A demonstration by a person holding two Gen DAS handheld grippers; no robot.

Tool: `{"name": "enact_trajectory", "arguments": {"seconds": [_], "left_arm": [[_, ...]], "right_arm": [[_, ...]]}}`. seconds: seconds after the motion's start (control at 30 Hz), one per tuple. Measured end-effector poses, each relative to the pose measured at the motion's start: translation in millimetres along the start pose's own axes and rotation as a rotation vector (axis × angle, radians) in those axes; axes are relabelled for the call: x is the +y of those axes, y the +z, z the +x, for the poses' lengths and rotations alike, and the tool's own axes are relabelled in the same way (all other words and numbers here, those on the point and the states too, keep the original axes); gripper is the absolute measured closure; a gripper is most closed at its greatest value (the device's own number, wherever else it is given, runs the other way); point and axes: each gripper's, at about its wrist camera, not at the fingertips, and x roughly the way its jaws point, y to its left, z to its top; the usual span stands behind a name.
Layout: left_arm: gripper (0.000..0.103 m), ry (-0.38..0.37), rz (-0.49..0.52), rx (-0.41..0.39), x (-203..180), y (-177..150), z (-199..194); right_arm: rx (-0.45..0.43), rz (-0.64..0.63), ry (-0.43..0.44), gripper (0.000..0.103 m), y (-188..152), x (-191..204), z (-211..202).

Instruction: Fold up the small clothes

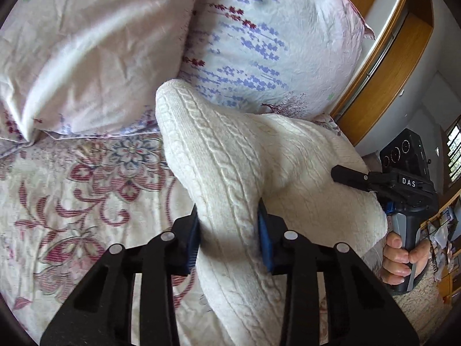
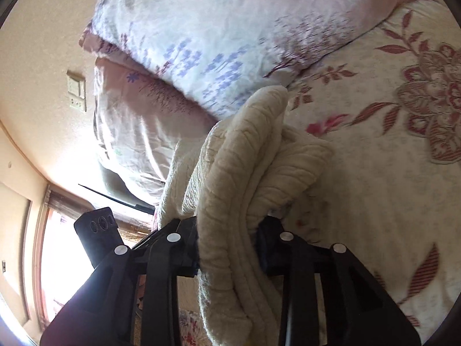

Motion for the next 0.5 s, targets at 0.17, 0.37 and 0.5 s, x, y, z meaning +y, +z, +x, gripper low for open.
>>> {"name": "enact_trajectory", "arguments": {"seconds": [0.17,0.37,0.5], "left_arm": [[0.062,0.186,0.000,-0.018,38.6,-2.3,-28.2],[0.028,0.389,0.059,-0.079,55.3,-23.9,-29.5],[0.013,0.444,0.141,-0.221,39.9,-39.3,-67.0]], "right_arm": [[0.076,-0.087,-0.041,0.073,-17.7,29.4,56.7],[0.108,-0.076,-0.200,0.051,-28.0,17.7,69.4],[-0.095,-0.068,-0.213,0.048,-14.0,15.5,15.4]]}}
